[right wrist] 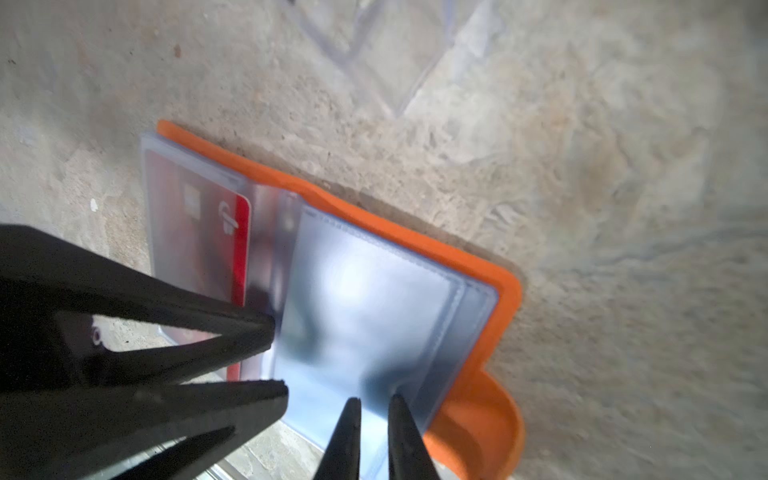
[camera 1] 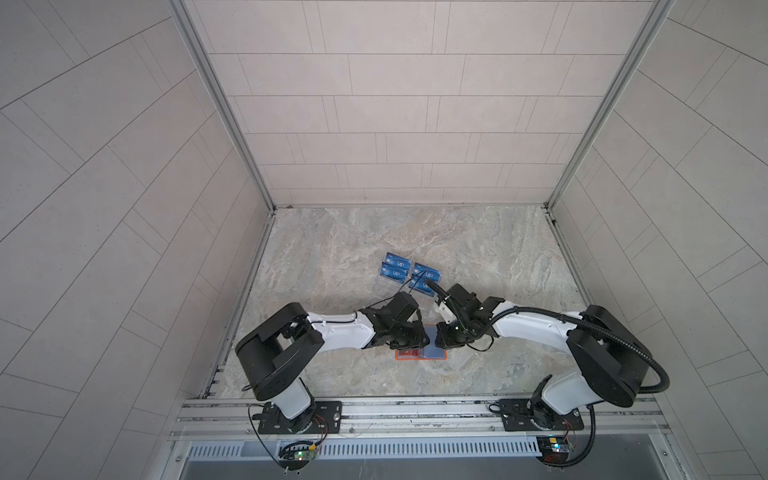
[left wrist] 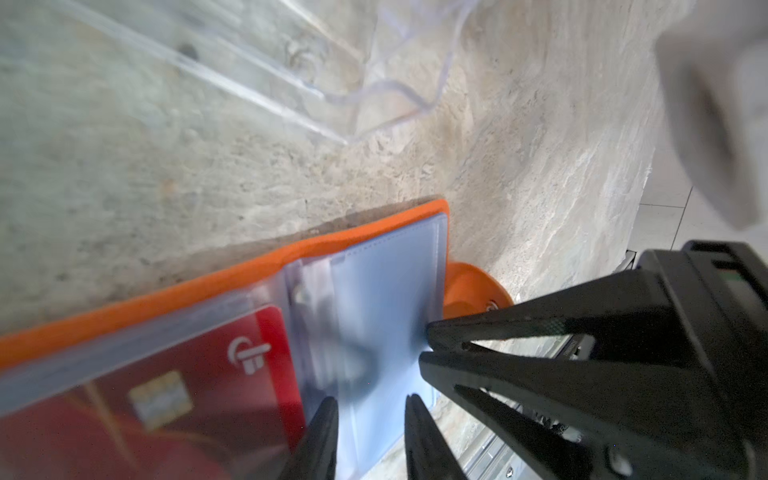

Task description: Put the credit cards into the card holder

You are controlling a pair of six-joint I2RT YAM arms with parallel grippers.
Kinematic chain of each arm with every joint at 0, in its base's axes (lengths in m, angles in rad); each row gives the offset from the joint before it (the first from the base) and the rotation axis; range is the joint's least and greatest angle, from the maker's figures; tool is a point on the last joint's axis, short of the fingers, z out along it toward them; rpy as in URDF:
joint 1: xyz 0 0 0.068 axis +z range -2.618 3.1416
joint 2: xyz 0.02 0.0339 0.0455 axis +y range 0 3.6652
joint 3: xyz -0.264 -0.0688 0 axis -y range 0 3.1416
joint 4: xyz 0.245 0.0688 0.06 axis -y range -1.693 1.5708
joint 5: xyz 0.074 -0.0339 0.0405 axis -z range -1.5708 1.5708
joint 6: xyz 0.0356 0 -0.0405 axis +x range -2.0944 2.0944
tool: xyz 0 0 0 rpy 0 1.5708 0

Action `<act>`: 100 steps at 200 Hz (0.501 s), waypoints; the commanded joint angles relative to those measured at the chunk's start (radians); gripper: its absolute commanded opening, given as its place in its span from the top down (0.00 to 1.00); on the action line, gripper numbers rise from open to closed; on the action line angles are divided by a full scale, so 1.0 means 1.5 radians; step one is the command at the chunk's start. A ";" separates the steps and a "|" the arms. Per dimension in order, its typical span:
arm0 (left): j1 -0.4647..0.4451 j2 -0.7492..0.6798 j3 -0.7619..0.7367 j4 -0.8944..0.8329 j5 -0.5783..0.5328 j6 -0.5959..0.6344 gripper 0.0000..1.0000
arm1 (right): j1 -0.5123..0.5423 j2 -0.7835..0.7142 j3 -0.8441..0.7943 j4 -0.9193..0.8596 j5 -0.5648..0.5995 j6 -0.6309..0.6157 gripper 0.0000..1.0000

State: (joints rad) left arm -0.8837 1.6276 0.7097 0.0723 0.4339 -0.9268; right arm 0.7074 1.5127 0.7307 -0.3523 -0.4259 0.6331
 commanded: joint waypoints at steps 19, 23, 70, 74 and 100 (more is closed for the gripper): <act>0.013 0.019 -0.013 0.023 0.006 0.007 0.67 | -0.003 0.017 -0.011 -0.036 0.038 0.008 0.83; 0.015 0.020 -0.012 0.023 0.007 0.006 0.67 | -0.002 0.018 -0.011 -0.036 0.038 0.008 0.83; 0.015 0.029 -0.026 0.045 0.015 -0.004 0.66 | -0.002 0.021 -0.008 -0.034 0.037 0.010 0.83; 0.015 0.031 -0.028 0.051 0.018 -0.007 0.66 | -0.002 0.022 -0.007 -0.034 0.037 0.010 0.83; 0.015 0.034 -0.038 0.077 0.028 -0.018 0.66 | -0.002 0.025 -0.004 -0.031 0.036 0.012 0.83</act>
State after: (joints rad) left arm -0.8658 1.6543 0.6838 0.1680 0.4686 -0.9363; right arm 0.7074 1.5158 0.7326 -0.3534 -0.4255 0.6373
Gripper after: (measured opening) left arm 0.340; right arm 0.169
